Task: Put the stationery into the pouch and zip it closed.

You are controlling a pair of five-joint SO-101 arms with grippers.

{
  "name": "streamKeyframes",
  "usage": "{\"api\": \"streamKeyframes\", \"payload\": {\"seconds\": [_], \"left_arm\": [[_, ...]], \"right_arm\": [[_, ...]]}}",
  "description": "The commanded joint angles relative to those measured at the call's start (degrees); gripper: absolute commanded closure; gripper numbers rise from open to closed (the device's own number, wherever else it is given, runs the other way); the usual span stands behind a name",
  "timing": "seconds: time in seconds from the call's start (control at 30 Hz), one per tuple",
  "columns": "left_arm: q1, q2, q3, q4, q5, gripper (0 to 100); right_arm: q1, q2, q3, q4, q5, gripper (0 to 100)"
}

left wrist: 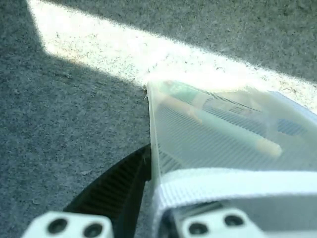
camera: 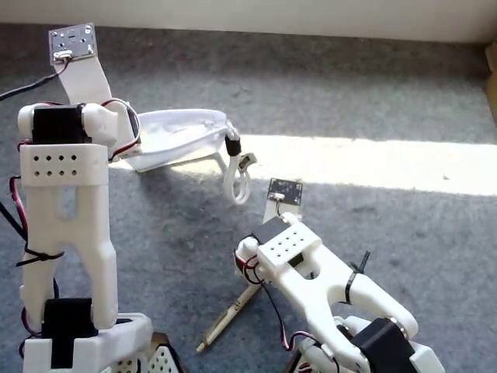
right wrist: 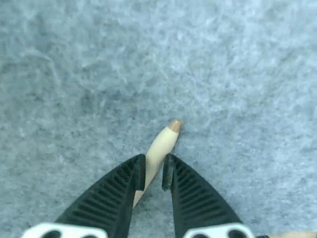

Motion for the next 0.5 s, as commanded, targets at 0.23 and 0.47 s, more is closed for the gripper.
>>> {"api": "streamKeyframes", "payload": {"seconds": [0.23, 0.47], "left_arm": [[-0.84, -0.04, 0.40, -0.70, -0.70, 99], [-0.84, -0.04, 0.40, -0.70, -0.70, 99]], "right_arm": [[7.87, 0.57, 0.22, -0.66, 0.09, 97.1], [7.96, 0.57, 1.19, -0.75, 4.31, 97.1]]}}
